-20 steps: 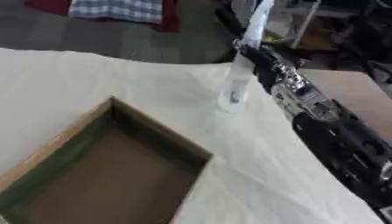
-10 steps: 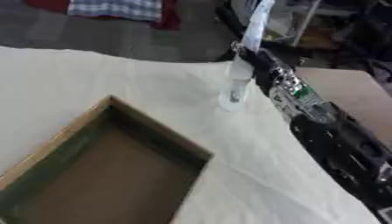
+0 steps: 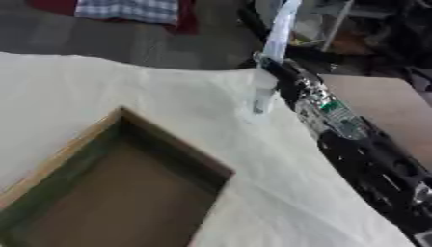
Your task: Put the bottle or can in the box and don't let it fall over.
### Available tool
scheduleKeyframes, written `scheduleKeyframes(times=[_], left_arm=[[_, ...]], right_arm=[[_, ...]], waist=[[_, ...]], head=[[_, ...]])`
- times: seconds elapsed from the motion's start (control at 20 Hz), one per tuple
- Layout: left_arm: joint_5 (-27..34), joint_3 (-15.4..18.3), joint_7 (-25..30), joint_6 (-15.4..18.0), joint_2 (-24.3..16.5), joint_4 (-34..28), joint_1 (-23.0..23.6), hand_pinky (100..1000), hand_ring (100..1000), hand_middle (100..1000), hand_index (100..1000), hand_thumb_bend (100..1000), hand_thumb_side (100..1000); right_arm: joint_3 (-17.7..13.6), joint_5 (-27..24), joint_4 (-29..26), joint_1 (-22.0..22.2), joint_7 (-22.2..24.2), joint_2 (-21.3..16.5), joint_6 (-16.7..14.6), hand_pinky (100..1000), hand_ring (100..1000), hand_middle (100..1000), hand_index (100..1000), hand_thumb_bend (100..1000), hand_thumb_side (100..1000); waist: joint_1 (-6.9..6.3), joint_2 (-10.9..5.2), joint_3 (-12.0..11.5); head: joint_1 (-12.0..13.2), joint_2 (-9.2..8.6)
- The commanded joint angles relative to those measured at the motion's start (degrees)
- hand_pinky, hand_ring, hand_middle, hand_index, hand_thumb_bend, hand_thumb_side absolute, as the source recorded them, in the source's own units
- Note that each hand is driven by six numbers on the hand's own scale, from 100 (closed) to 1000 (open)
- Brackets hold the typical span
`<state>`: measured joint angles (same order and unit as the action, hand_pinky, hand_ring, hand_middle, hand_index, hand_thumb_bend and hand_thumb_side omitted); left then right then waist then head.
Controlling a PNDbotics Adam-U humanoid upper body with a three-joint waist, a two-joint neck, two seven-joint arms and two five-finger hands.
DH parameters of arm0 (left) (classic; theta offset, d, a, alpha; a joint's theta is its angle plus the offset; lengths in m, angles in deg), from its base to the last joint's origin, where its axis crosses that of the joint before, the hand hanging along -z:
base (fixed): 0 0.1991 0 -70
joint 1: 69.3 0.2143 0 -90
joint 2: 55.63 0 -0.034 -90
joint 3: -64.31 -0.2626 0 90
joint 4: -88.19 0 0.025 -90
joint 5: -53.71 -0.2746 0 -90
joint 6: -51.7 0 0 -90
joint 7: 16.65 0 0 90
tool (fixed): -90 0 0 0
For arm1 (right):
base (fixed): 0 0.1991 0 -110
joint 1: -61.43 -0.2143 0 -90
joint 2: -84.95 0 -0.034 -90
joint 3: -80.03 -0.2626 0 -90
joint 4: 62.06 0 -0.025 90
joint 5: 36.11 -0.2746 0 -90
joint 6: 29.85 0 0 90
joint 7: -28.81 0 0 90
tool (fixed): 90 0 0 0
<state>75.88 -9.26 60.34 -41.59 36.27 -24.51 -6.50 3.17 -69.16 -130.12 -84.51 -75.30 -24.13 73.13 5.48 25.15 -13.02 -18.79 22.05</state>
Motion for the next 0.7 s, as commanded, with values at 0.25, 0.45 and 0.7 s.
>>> scheduleKeyframes(times=[0.25,0.45,0.7], left_arm=[[0.2,0.0,0.2,0.1,-0.8,-1.2,-0.7,1000,1000,1000,730,444,570],[0.2,-0.1,0.3,0.1,-0.9,-1.1,-0.7,1000,1000,1000,728,441,569],[0.2,-0.1,0.3,0.1,-0.8,-1.2,-0.8,1000,1000,1000,728,442,569]], right_arm=[[-0.6,1.3,0.6,-0.7,-4.4,-0.8,-0.6,1000,807,862,627,100,451],[-0.4,1.3,0.0,-0.6,-7.0,-0.8,-0.8,1000,738,786,500,100,449],[-0.3,0.9,-1.0,-0.6,-8.6,-0.8,-1.6,1000,663,710,393,100,442]], waist=[[-0.43,-0.96,0.0],[-0.47,-0.95,0.1],[-0.48,-0.93,0.1]], head=[[-0.2,-0.31],[-0.2,-0.30],[-0.5,-0.23]])
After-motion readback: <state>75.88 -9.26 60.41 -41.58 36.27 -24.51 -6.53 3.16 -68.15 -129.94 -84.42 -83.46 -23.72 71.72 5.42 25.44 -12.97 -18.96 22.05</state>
